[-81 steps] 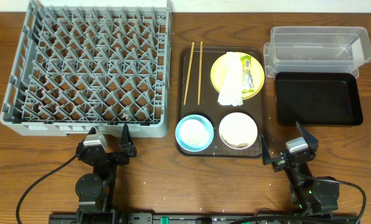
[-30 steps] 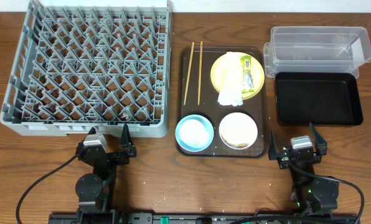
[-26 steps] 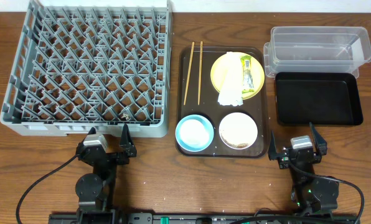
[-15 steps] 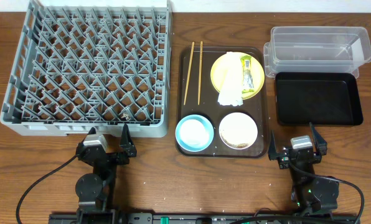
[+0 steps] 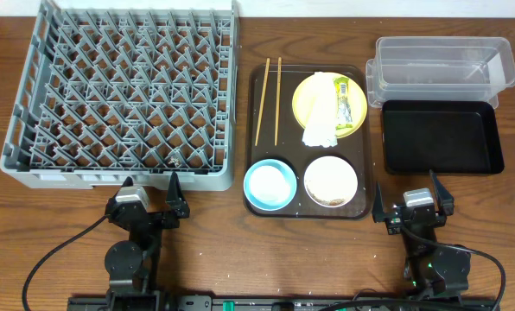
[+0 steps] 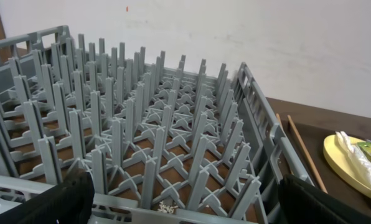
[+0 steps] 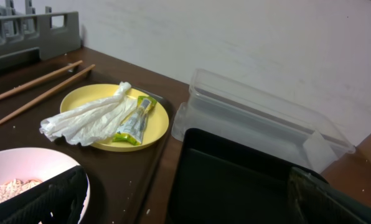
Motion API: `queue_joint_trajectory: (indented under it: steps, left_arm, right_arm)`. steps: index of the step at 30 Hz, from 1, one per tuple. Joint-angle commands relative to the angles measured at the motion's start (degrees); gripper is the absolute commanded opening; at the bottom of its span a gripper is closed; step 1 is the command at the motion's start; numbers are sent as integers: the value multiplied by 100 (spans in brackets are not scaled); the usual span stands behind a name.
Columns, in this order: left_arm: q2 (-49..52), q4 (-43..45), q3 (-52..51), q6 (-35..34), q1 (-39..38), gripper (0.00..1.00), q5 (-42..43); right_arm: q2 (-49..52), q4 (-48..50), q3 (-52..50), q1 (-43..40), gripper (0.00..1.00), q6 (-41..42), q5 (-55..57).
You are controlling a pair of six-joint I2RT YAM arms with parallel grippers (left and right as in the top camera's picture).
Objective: Sort waste into correct bins and load items into the dishwasher
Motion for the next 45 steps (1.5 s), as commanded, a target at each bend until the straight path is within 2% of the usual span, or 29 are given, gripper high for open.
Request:
queue_joint_trajectory:
  steps: [1, 16, 21, 27, 31, 37, 45]
  left_arm:
    - [2, -275, -46, -7, 24, 96, -116]
    - [4, -249, -46, -11, 24, 96, 212]
    - [4, -245, -44, -15, 24, 96, 337]
    - [4, -232, -15, -190, 24, 96, 387]
    - [4, -227, 160, -358, 24, 96, 382]
    - [50, -37, 608, -358, 24, 96, 385]
    - [828, -42, 1534, -358, 24, 96, 391]
  right_arm:
    - [17, -11, -24, -9, 99, -66, 52]
    - [17, -13, -24, -9, 99, -63, 4]
    - [15, 184, -24, -9, 99, -50, -374]
    - [17, 529, 35, -9, 99, 879, -833]
    - [20, 487, 212, -9, 99, 1021, -1115]
    - [546, -170, 1211, -9, 99, 1137, -1633]
    - [2361, -949, 3112, -9, 99, 1137, -2406]
